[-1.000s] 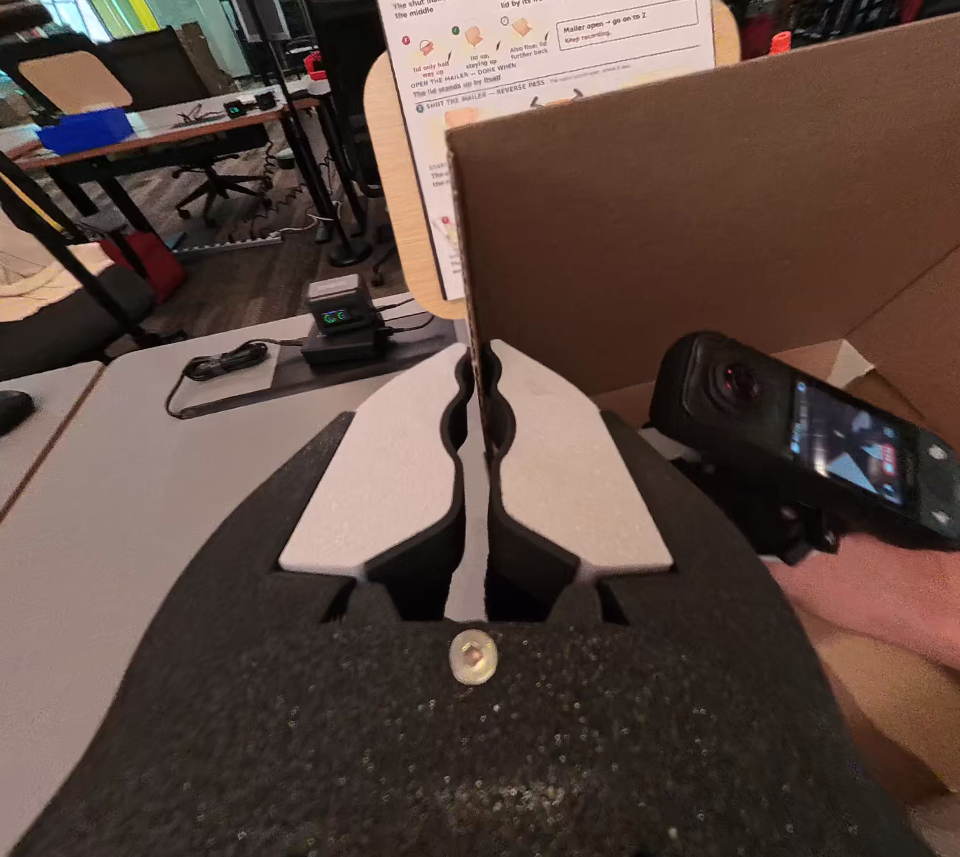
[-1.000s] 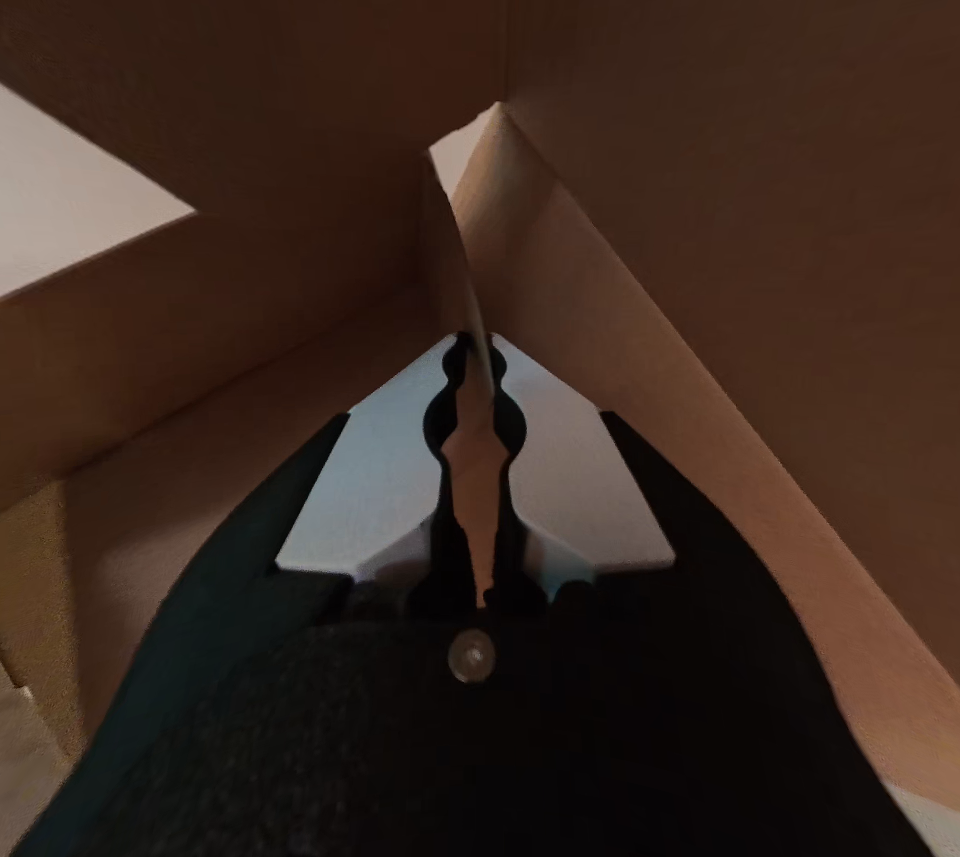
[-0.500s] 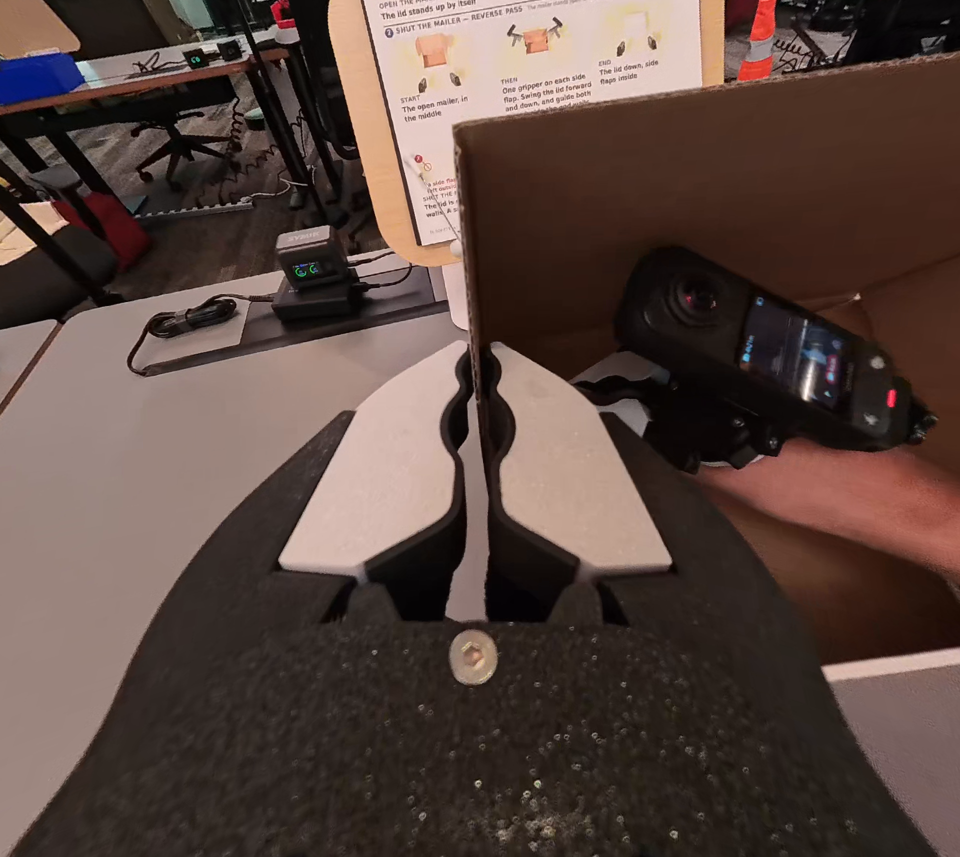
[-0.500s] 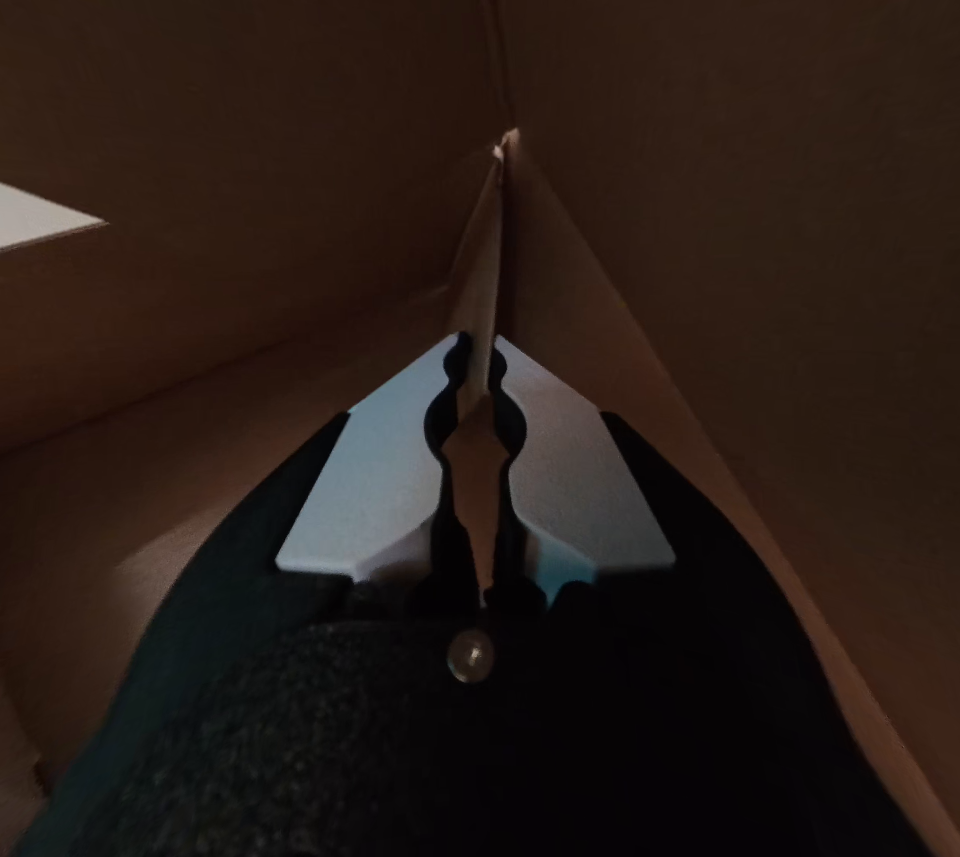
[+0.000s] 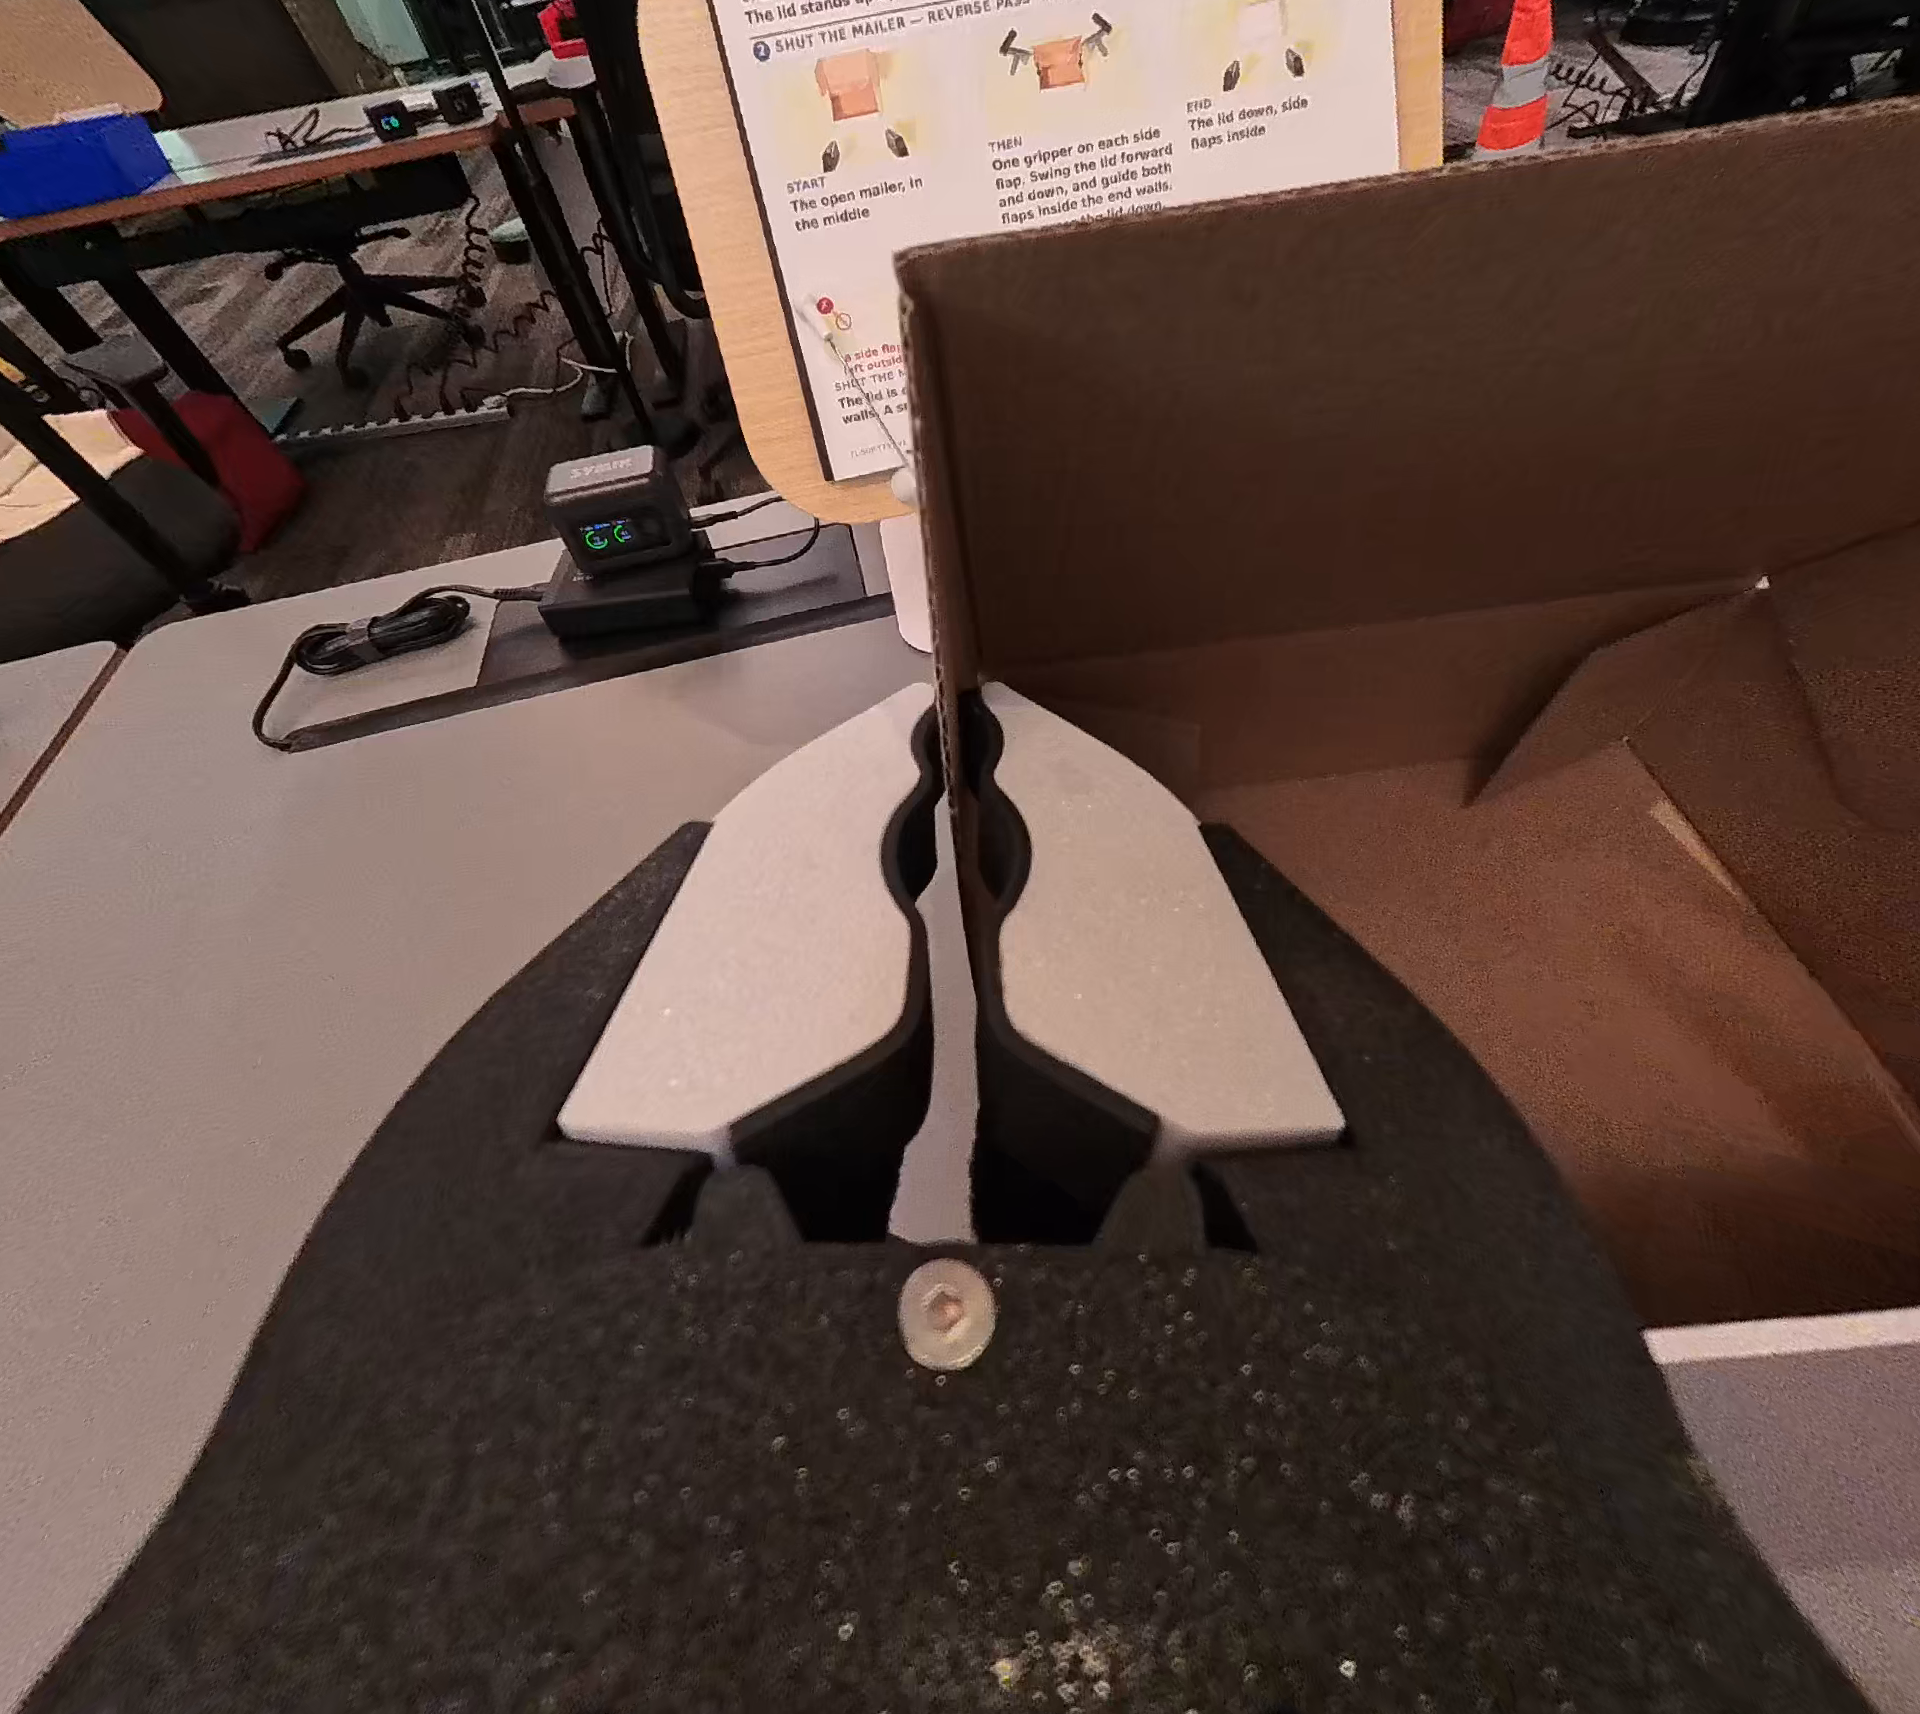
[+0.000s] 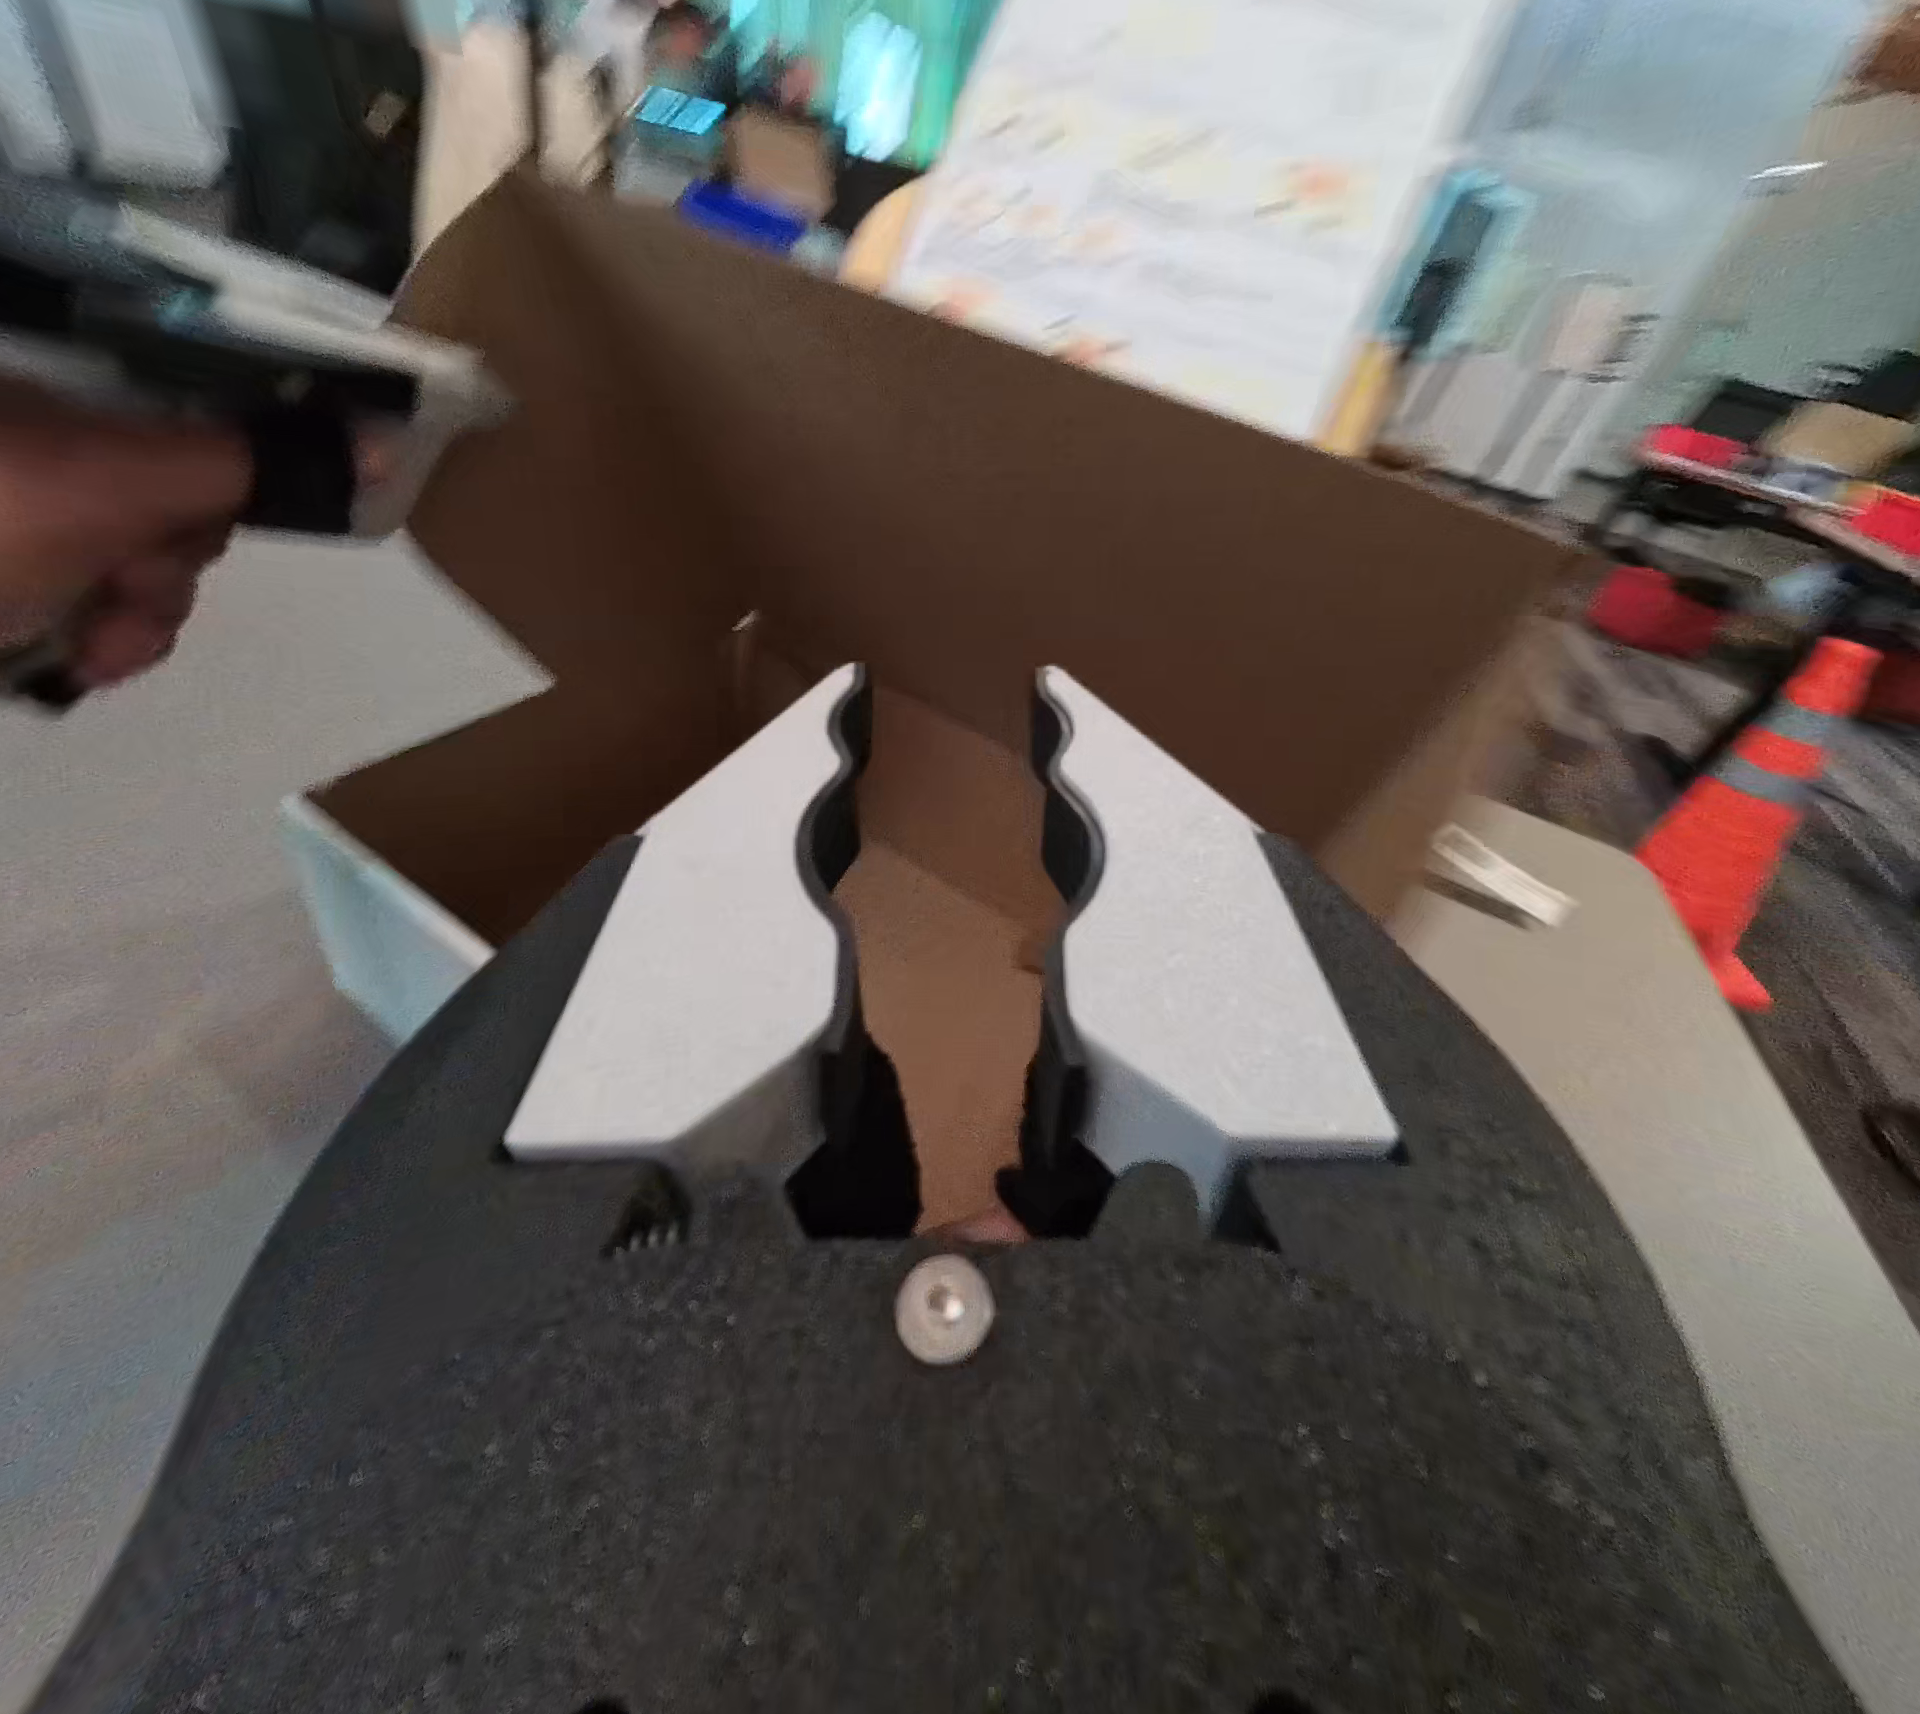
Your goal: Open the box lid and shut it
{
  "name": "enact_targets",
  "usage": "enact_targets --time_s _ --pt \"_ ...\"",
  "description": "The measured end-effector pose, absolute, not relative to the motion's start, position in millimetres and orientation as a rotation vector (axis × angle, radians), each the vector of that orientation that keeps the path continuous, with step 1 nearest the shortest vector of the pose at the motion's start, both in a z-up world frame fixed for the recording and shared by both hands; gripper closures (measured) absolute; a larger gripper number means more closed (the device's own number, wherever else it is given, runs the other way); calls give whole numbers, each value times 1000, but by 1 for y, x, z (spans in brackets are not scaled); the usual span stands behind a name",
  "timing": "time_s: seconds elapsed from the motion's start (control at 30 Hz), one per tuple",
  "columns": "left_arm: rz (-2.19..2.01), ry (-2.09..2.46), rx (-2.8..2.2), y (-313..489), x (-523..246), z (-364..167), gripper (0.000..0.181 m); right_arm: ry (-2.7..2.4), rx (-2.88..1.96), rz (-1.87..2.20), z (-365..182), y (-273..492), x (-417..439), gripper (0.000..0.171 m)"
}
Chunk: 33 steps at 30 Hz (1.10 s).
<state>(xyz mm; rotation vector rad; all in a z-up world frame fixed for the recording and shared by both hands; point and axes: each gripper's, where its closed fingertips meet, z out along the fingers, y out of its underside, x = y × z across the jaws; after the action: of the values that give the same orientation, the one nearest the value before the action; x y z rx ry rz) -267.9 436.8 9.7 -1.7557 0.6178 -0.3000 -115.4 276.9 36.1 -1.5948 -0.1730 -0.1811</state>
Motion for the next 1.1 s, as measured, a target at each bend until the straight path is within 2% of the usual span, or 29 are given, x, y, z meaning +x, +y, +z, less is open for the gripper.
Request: enact_targets --time_s 0.1,0.17,0.23,0.3,0.37,0.8,1.1 --pt "-293 618 -1750 435 -268 9 180 126 -1506 -298 38 226 -49 139" --pt "-288 621 -1749 434 -268 8 180 214 -1588 -325 16 225 -21 132" --pt "-289 619 -1753 433 -269 8 180 204 -1676 -338 -1 240 -12 133" --pt "-285 621 -1755 432 -269 8 180 161 -1765 -380 -15 259 -7 143" --pt "-270 633 -1753 431 -269 8 180 108 -1834 -395 -19 274 -6 168" --pt "-272 660 -1739 424 -271 13 179 55 -2113 -288 8 295 9 170" --pt "-247 695 -1741 418 -264 9 178 52 -2175 -282 -8 297 1 167"
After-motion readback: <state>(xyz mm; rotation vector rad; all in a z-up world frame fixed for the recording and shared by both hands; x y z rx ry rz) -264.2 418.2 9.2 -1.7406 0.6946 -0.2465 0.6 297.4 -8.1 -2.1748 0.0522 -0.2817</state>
